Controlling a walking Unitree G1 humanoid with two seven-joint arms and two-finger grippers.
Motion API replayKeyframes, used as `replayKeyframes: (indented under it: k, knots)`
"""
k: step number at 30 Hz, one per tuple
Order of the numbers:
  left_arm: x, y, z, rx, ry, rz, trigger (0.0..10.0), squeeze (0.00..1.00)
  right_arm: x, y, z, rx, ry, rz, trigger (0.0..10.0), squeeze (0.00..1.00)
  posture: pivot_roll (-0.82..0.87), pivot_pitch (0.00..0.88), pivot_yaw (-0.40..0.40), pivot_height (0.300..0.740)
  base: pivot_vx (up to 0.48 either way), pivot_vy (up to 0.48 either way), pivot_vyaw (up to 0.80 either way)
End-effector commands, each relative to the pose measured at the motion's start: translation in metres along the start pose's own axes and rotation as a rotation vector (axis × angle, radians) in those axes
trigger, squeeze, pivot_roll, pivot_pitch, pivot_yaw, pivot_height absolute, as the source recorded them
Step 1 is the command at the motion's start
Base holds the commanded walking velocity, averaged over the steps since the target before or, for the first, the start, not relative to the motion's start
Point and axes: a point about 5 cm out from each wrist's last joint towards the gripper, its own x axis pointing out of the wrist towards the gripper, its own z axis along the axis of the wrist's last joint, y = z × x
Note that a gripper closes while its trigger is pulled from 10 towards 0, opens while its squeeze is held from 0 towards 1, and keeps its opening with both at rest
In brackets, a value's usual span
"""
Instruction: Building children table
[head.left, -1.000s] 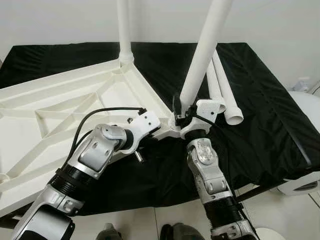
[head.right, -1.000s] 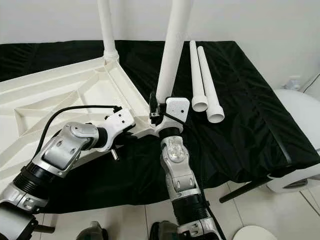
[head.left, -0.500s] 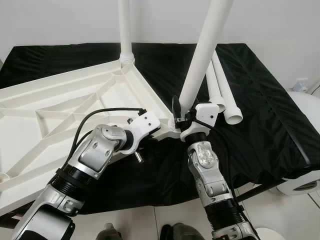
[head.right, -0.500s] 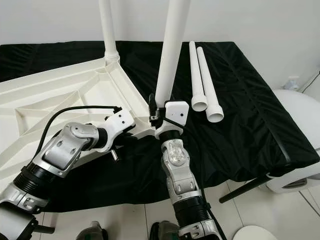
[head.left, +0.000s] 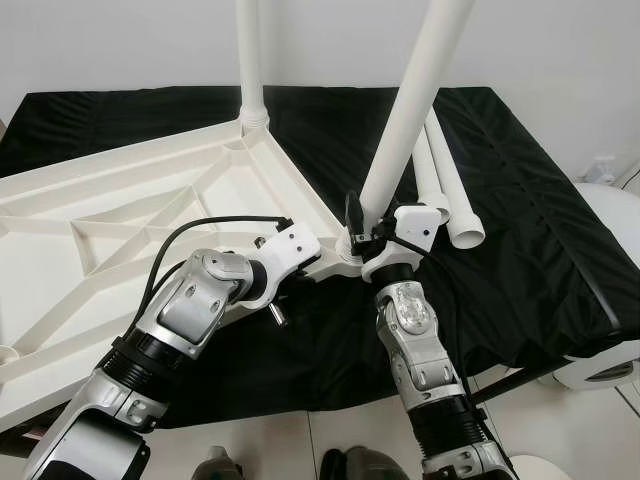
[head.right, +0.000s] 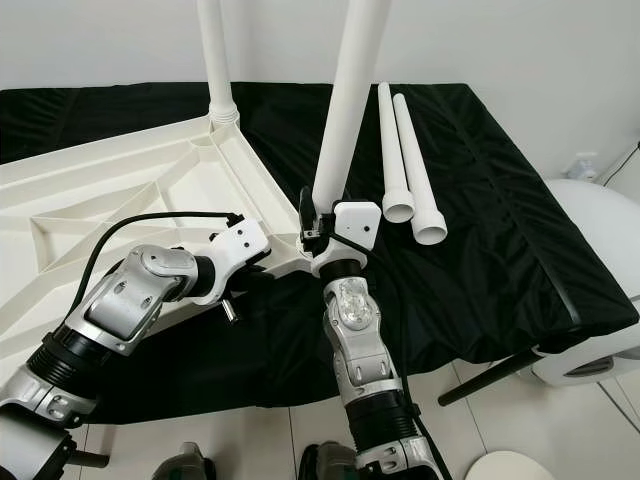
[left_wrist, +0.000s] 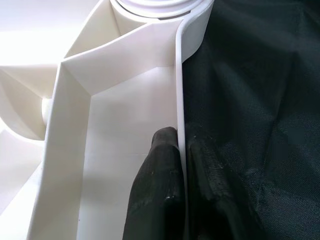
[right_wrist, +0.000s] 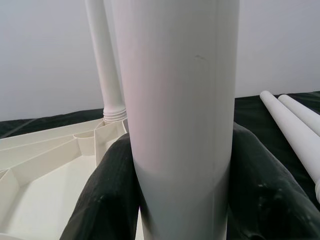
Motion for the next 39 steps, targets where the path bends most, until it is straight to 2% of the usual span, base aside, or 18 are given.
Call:
replayKeyframes:
  k: [1,7,8,9,13,14,24,25,26,27,35,36,37,39]
  knots:
    - [-0.0058,0.0052,0.022,0.075,-0.079,0.043,10.0,0.0,-0.0118,-0.0036,-0.0276,-0.001,0.145,-0.017,10.0,0.0,0.02,0.039,-0.048,0.74,0.0,0.0,0.0]
    - [-0.0062,0.005,0.0213,0.073,-0.078,0.044,10.0,0.0,-0.0118,-0.0035,-0.0276,0.004,0.144,-0.011,10.0,0.0,0.02,0.04,-0.05,0.74,0.0,0.0,0.0]
    - [-0.0061,0.0049,0.0212,0.072,-0.078,0.045,10.0,0.0,-0.0118,-0.0038,-0.0277,0.008,0.144,-0.012,10.0,0.81,0.03,0.04,-0.051,0.74,0.0,0.0,0.0]
    - [-0.006,0.0048,0.0212,0.072,-0.079,0.045,10.0,0.0,-0.0117,-0.0044,-0.0273,0.003,0.14,-0.016,10.0,1.0,0.03,0.04,-0.051,0.74,0.0,0.0,0.0]
    - [-0.0059,0.0048,0.0213,0.071,-0.08,0.045,10.0,0.0,-0.0111,-0.0056,-0.0268,-0.009,0.136,-0.026,10.0,1.0,0.02,0.039,-0.052,0.74,0.0,0.0,0.0]
    - [-0.0058,0.005,0.0213,0.07,-0.08,0.046,10.0,0.0,-0.0111,-0.0056,-0.027,-0.008,0.138,-0.023,10.0,0.0,0.02,0.037,-0.052,0.74,0.0,0.0,0.0]
    - [-0.0057,0.005,0.022,0.071,-0.083,0.046,10.0,0.0,-0.0099,-0.0054,-0.0272,0.001,0.139,-0.005,10.0,0.0,0.02,0.037,-0.052,0.74,0.0,0.0,0.0]
    - [-0.0057,0.005,0.0221,0.072,-0.082,0.046,10.0,0.0,-0.0098,-0.0058,-0.0272,0.004,0.139,-0.004,10.0,0.28,0.02,0.037,-0.052,0.74,0.0,0.0,0.0]
    - [-0.0057,0.005,0.0221,0.072,-0.082,0.046,10.0,0.0,-0.0098,-0.0058,-0.0272,0.004,0.139,-0.004,10.0,0.28,0.02,0.037,-0.052,0.74,0.0,0.0,0.0]
    - [-0.0058,0.005,0.0221,0.072,-0.082,0.046,10.0,0.0,-0.0099,-0.0059,-0.027,0.005,0.138,-0.002,10.0,1.0,0.02,0.039,-0.051,0.74,0.0,0.0,0.0]
    - [-0.006,0.0054,0.0218,0.071,-0.082,0.046,10.0,0.0,-0.0099,-0.0072,-0.0262,0.006,0.133,0.016,10.0,1.0,0.02,0.039,-0.051,0.74,0.0,0.0,0.0]
    - [-0.0061,0.0055,0.0218,0.071,-0.082,0.047,10.0,0.0,-0.0098,-0.0074,-0.0264,0.007,0.135,0.024,10.0,0.91,0.02,0.039,-0.051,0.74,0.0,0.0,0.0]
    - [-0.0061,0.0056,0.0218,0.071,-0.082,0.047,10.0,0.0,-0.0097,-0.0077,-0.0264,0.01,0.136,0.036,10.0,0.0,0.02,0.038,-0.051,0.74,0.0,0.0,0.0]
    - [-0.0061,0.0056,0.0219,0.073,-0.081,0.046,10.0,0.0,-0.0095,-0.0103,-0.0261,0.011,0.134,0.053,10.0,0.0,0.02,0.039,-0.05,0.74,0.0,0.0,0.0]
